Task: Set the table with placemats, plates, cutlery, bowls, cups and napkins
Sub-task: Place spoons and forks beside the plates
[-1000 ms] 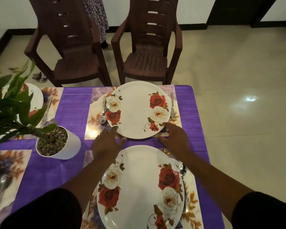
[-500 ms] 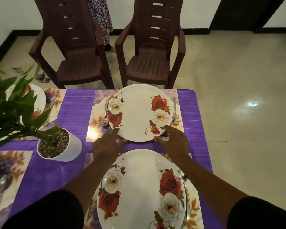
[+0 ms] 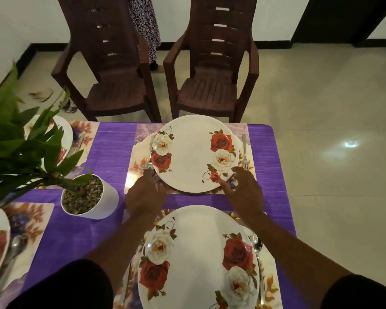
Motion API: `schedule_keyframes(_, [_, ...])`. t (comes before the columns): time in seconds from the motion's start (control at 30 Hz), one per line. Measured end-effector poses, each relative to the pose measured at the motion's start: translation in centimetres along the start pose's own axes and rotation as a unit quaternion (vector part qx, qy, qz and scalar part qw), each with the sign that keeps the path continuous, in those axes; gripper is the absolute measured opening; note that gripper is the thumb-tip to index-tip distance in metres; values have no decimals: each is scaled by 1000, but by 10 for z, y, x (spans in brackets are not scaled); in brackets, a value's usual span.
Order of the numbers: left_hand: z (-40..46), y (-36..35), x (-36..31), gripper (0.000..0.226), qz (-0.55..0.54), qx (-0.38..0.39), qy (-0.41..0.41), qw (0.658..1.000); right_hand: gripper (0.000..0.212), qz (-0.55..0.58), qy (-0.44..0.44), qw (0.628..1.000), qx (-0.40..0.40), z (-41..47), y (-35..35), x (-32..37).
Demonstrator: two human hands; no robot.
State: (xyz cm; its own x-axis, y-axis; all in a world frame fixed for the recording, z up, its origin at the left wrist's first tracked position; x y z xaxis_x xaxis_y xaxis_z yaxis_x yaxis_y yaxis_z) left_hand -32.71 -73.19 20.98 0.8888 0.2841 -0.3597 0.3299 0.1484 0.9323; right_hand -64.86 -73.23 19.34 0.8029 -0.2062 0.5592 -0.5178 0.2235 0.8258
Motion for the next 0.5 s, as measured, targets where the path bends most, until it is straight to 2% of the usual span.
schedule_keyframes(0.1, [14,11,5,43,-11,-36,0,999,52,-4,-36,999,-31,14,9,-17])
schedule_keyframes(0.27, [40,-3,30,55,18,25,45,999,49,-15,-77,997,-21,32,7,-32])
schedule_keyframes(0.5, [58,-19,27,42,15,57,24,998,43,-37,-46,998,6,52,2,-35])
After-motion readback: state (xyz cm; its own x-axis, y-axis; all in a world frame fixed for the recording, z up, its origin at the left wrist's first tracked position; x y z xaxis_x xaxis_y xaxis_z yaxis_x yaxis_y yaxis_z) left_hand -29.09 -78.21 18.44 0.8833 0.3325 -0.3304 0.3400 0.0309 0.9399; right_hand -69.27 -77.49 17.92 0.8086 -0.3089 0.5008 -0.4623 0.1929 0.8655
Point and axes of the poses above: each hand's wrist, its own z-axis towards the middle knuckle, its own y-axis out of the back of the hand, x = y × z, the point moved 10 cm from there along z, towards the middle knuckle, and after that the axes turned 5 degrees about -x, right-handed, at the moved point
